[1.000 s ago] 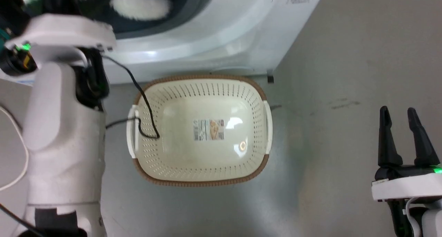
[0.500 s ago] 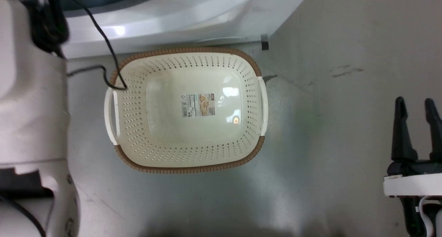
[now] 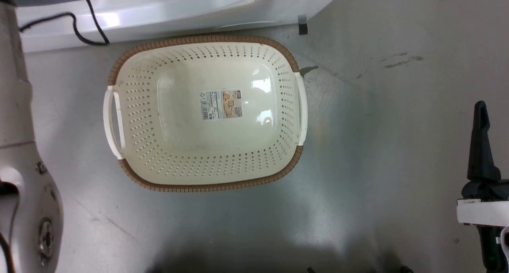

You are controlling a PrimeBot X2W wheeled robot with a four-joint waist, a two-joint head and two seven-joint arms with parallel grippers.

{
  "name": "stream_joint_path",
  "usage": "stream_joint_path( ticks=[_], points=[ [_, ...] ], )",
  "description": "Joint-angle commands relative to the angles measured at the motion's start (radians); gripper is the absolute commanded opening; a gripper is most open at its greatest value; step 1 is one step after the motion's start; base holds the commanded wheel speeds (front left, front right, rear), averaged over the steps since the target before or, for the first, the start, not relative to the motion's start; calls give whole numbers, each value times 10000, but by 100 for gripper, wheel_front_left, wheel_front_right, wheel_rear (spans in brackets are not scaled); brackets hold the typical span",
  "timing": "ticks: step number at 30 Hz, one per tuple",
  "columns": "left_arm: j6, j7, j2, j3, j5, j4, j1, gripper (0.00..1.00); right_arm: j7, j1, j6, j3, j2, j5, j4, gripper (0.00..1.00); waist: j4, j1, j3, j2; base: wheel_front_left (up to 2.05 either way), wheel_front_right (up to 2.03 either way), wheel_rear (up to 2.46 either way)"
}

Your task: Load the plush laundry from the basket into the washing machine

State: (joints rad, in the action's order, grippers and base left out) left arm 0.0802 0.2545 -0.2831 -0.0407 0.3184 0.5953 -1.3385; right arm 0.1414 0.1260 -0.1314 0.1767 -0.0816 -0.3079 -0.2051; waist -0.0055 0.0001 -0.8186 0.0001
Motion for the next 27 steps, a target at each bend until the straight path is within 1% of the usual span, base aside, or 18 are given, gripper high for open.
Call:
stream_joint_path(
  ticks=[1,9,10,11,12,18,27],
  points=[
    [33,49,-122,3,-24,-48,-343,0,-41,-136,7,37,-45,-13,-126,100,-19,-1,-140,-1,0,0,0],
    [87,-102,-138,118,-2,68,-763,0,-79,-269,7,120,-16,-20,-384,100,1,-1,-448,-1,0,0,0],
    [107,-106,-118,128,8,83,-799,27,-81,-280,7,132,-17,-16,-392,100,16,-1,-479,-1,0,0,0],
    [122,-114,-98,145,16,108,-829,75,-77,-288,7,142,-16,-13,-399,100,32,-1,-503,-1,0,0,0],
    [134,-133,-76,166,23,138,-851,100,-73,-290,7,147,-14,-11,-404,100,42,-1,-523,-1,0,0,0],
    [120,-257,2,337,41,338,-906,100,-91,-244,7,148,7,2,-416,100,131,-1,-548,-1,0,0,0],
    [-174,-148,190,606,113,766,-568,100,-143,-72,7,62,-64,80,-315,100,449,-1,-170,-1,0,0,0]
  ],
)
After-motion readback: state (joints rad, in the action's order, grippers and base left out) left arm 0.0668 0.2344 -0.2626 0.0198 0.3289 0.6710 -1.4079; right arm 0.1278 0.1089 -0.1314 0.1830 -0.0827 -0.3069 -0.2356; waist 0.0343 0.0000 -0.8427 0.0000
